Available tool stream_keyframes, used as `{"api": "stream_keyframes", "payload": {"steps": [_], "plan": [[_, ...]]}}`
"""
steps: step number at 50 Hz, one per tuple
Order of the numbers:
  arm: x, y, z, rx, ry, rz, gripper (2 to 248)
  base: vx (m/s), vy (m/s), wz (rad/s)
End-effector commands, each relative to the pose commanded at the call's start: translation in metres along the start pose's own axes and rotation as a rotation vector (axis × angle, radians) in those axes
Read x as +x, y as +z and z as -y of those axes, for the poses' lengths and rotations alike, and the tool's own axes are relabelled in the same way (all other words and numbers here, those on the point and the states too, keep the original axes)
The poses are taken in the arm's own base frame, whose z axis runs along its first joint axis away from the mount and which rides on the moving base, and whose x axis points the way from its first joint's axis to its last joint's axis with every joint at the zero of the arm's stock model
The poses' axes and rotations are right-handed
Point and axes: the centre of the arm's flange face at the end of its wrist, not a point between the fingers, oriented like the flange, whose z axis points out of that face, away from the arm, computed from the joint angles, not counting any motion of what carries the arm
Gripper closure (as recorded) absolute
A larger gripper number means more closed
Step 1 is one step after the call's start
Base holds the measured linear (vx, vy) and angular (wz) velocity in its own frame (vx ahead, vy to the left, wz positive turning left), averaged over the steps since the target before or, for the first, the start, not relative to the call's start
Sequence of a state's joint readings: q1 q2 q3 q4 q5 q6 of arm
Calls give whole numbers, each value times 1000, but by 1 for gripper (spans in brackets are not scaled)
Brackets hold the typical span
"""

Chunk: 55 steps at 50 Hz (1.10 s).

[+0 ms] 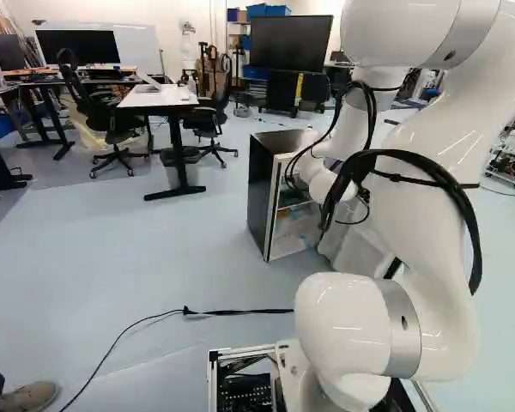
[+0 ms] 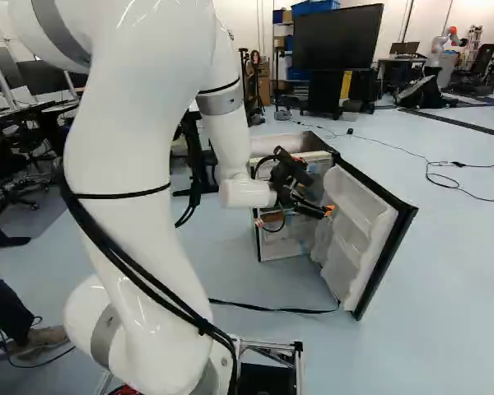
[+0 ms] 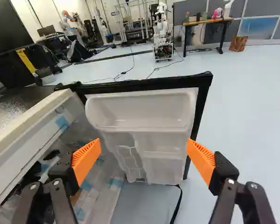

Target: Open the fridge door

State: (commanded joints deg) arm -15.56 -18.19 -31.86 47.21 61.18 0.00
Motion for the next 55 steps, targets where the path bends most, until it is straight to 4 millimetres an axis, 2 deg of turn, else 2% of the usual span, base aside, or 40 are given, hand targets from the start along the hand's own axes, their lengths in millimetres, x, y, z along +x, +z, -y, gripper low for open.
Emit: {"api": "stream_keyframes", "payload": {"steps": [28, 55], "plan": [[1, -13, 3, 61, -25, 9, 3, 0, 0, 0], [3, -48, 8, 220, -93, 32, 3, 0, 0, 0]]}}
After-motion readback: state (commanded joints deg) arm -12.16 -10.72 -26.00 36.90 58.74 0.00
